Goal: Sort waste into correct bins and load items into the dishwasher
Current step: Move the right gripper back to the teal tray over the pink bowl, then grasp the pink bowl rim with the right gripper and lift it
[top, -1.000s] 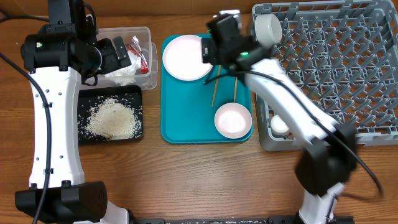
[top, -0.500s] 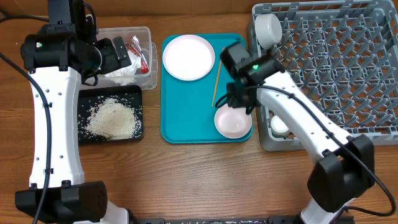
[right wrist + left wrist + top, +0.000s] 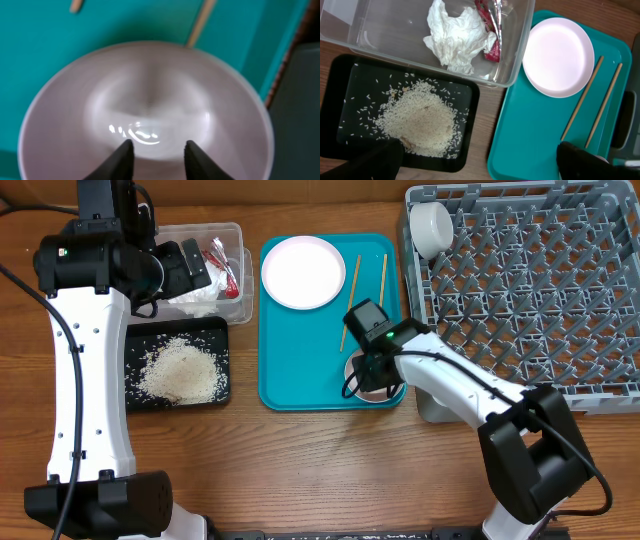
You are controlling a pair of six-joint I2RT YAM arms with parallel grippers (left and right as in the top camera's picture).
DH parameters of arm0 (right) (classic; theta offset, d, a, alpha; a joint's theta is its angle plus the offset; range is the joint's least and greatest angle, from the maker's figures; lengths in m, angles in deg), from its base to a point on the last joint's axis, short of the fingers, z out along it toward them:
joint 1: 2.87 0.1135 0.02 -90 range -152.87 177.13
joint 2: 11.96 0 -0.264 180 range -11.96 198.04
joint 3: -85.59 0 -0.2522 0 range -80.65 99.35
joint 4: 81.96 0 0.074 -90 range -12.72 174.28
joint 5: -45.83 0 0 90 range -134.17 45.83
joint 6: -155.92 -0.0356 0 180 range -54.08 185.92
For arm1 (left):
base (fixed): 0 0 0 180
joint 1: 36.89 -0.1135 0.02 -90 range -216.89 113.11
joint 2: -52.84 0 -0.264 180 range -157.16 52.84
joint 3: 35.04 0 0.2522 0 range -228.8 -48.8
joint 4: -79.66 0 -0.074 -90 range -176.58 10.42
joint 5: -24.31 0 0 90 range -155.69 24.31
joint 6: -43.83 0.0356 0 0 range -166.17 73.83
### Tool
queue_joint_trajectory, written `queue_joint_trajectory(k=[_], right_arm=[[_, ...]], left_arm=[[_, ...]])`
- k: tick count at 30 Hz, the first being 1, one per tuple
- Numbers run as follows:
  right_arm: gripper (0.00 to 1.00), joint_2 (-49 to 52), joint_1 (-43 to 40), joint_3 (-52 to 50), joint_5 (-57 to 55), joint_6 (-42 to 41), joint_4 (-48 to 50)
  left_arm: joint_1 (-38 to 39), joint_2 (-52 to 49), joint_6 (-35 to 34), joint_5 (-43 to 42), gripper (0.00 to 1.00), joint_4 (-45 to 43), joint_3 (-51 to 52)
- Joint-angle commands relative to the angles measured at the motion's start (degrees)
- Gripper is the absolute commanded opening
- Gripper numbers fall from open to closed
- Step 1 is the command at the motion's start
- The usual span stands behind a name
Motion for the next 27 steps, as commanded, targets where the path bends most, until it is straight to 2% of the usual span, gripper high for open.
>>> queue_joint_trajectory(k=[1,7,12,19,22,27], right_arm=[[0.39,0.0,2.7,-0.2,1.6,6.8,0.5],[0.45,0.0,7.4,1.4,1.1,9.4,0.2],[0.51,0.0,7.7,3.2,0.9,9.3,-0.9],[0.58,0.0,7.6,11.8,2.2,9.1,-3.6],[0.62,0.0,6.8,15.9,1.4,5.9,-6.6],[0.61,0.0,1.2,17.5,0.0,-2.1,-12.1]], left_arm=[[0.4,0.0,-0.5,0.6,1.0,-0.1,-0.3],[0.4,0.0,-0.5,0.6,1.0,-0.1,-0.3],[0.4,0.0,-0.5,0.6,1.0,-0.1,-0.3],[0.4,0.0,-0.5,0.6,1.0,-0.1,-0.3],[0.4,0.0,-0.5,0.6,1.0,-0.1,-0.3],[0.4,0.0,-0.5,0.6,1.0,-0.1,-0.3]])
